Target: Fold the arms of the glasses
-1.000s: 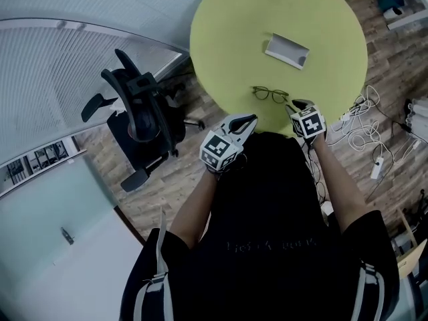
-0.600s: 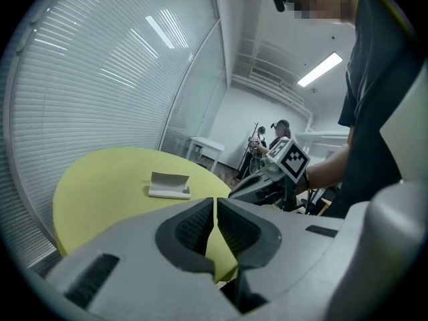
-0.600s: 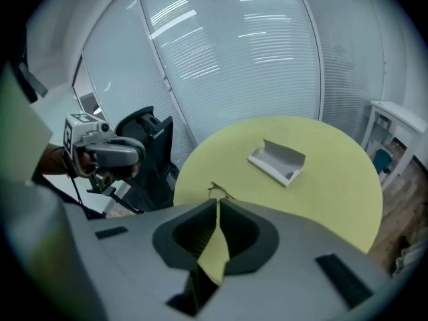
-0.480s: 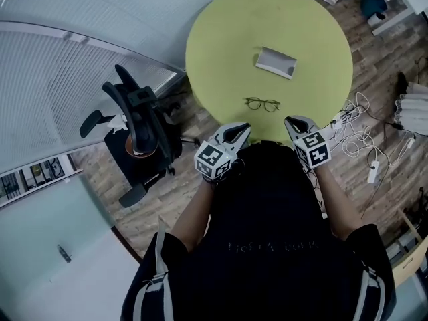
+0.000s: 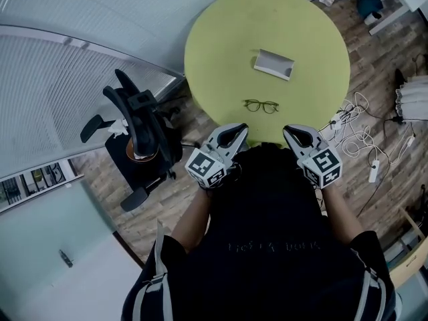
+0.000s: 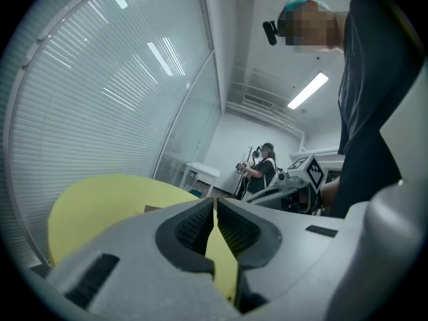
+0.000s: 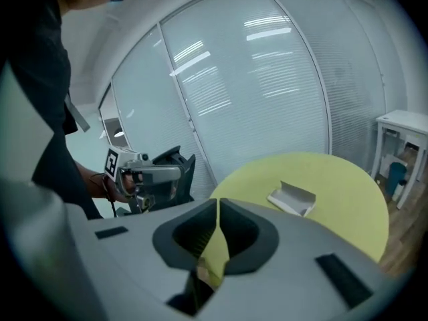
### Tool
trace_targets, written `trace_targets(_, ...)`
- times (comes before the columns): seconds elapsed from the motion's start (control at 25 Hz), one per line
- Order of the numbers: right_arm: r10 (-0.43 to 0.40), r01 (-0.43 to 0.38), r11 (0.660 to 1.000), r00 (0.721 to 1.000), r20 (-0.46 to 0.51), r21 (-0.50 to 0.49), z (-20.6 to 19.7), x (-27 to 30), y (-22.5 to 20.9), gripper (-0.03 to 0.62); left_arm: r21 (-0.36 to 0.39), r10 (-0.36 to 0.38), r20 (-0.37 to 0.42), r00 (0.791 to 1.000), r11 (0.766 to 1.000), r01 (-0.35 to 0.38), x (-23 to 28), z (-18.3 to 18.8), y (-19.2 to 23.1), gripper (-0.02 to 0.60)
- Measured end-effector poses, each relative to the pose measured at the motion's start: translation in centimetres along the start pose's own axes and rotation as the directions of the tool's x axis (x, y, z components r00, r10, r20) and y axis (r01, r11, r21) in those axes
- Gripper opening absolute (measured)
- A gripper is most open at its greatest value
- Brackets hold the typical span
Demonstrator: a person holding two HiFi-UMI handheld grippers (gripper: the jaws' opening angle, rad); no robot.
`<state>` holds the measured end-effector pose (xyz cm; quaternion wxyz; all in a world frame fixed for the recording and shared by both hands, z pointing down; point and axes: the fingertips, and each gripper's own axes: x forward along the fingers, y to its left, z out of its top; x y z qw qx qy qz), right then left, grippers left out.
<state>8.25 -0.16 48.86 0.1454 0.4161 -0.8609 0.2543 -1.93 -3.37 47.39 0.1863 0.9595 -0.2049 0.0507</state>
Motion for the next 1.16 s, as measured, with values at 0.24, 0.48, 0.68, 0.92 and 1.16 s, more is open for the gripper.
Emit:
trace_targets(0.24,0.025,-0.021,0.999,0.996,0.087,-0.042,2.8,-1.4,1.6,0.038,0.003,0.0,0.055,0.998,1.0,0.0,-0.5,2.7,-0.5,0.029)
trace_targets(0.48,0.02,-0.01,0.998,0.988,0.153,-0.07,6.4,-2.4,2.0,0.038,0.026,-0.016,0.08,0.997,1.0,0.014,-0.5,4.1,-0.8,0.029)
trace_targets(0.68,0.048,-0.021,0.994,0.964,0.262,-0.105,10.4,-3.8,3.0,0.038,-0.007,-0.024,0.157,0.987,1.0,0.026,-0.9,6.5,-1.1,0.029)
trace_targets(0.92,0.071,-0.012,0.983,0.944,0.322,-0.181,11.5,-4.5,3.9,0.038,0.074,-0.02,0.158,0.987,0.997,0.008,-0.9,7.9,-1.2,0.029)
trace_targets(1.16,0.074,-0.023,0.987,0.944,0.321,-0.162,10.9,-4.5,3.7,0.038,0.11,-0.03,0.121,0.992,0.994,0.017,-0.1,7.6,-1.6,0.029)
